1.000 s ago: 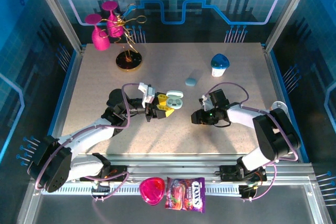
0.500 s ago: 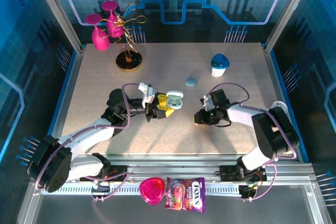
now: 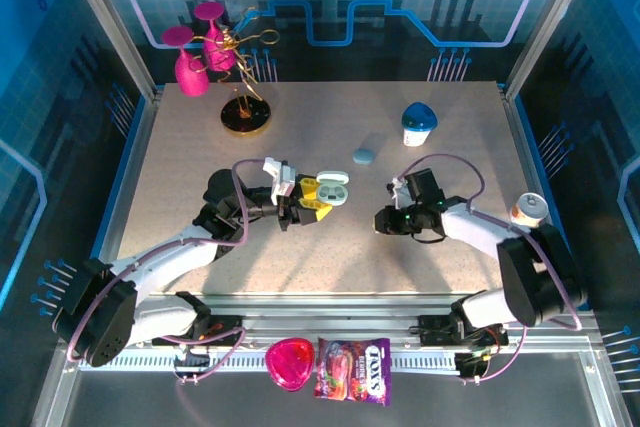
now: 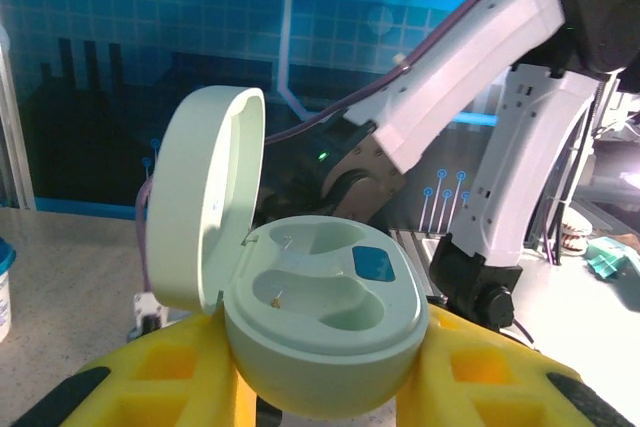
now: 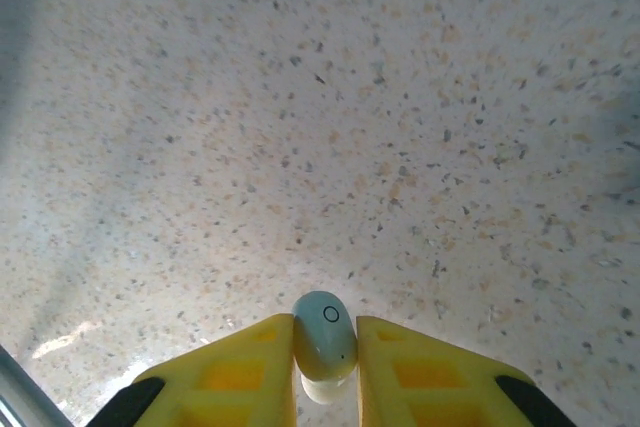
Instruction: Insert wireless bluetooth earbuds into charging case
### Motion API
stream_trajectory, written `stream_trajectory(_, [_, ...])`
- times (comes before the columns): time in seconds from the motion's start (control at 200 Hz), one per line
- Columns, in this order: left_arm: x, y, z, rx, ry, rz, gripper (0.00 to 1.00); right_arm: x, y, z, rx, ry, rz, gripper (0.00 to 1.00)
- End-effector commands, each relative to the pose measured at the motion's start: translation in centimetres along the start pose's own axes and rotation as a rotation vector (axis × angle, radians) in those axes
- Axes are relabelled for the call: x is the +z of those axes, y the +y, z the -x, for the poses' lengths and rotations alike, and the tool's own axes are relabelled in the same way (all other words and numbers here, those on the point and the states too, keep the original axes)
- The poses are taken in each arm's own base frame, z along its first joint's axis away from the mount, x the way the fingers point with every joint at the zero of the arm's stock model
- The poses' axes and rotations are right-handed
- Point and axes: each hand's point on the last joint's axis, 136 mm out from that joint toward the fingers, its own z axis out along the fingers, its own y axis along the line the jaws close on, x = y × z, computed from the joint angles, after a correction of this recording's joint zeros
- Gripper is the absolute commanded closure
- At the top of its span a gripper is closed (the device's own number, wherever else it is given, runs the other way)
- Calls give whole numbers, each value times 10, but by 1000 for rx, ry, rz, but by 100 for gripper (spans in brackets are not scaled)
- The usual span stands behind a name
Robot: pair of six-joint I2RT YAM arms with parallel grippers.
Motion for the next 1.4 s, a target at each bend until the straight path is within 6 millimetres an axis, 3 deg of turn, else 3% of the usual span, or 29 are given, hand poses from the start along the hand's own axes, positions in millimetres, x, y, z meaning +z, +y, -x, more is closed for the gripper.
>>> stream_trajectory(0.0, [1,4,-2,22,-3,27,71,-20,9,7,-25,-34,-30,81])
stream_trajectory(0.2, [3,10,-5,12,-2,46,71,-56,26,22,-78,-112,-37,81])
stream_trajectory(0.35, [4,25,-13,-30,23,108,71,-89,50,33,-114,-179,-8,81])
stream_trajectory(0.62, [6,41,-19,-81,59,172,71,-145,120,52,-291,-300,43,80])
stream_trajectory(0.896, [7,44,-19,-100,58,179,71,-185,190,66,-462,-429,157,80])
stream_trajectory(1.091, [8,40,-14,-116,45,156,71,-188,217,73,-517,-453,219,80])
stream_trajectory(1.396, [10,34,-3,-152,13,125,70,-178,229,79,-564,-454,229,79])
